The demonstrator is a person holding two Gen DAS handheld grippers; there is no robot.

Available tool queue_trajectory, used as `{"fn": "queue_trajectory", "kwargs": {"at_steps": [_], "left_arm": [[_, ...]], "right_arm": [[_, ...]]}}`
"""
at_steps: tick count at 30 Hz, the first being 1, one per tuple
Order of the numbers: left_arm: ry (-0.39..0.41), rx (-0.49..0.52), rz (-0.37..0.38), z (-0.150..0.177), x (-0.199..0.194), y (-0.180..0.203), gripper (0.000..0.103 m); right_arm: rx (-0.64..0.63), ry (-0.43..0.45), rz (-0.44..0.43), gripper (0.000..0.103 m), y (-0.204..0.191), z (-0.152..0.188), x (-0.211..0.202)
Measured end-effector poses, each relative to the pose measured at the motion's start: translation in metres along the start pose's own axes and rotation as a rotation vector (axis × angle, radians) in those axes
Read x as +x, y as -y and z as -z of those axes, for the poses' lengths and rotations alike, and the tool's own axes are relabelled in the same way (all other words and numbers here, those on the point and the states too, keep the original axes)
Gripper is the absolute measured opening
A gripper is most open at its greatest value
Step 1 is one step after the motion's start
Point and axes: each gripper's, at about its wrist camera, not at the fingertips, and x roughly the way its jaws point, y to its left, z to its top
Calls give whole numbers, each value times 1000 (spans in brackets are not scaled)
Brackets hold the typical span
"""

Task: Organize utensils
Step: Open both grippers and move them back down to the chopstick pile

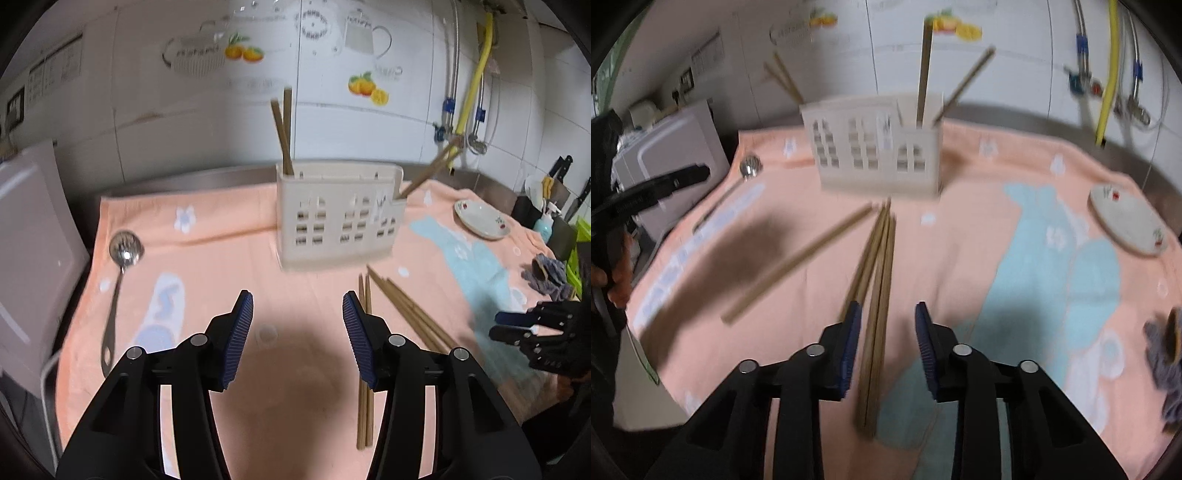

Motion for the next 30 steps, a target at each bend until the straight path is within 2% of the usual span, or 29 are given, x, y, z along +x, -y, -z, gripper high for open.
{"fn": "queue_trajectory", "kwargs": {"at_steps": [7, 13, 30], "left_arm": [[-67, -8, 12, 26, 11, 2, 51], [-107, -19, 18, 40, 19, 0, 51], [-156, -18, 43, 57, 27, 6, 51]], "right_arm": [[-2, -56, 0, 13, 0, 19, 16], [-6, -71, -5, 11, -2, 22, 21], [-34, -82, 2, 10, -10, 25, 22]]}}
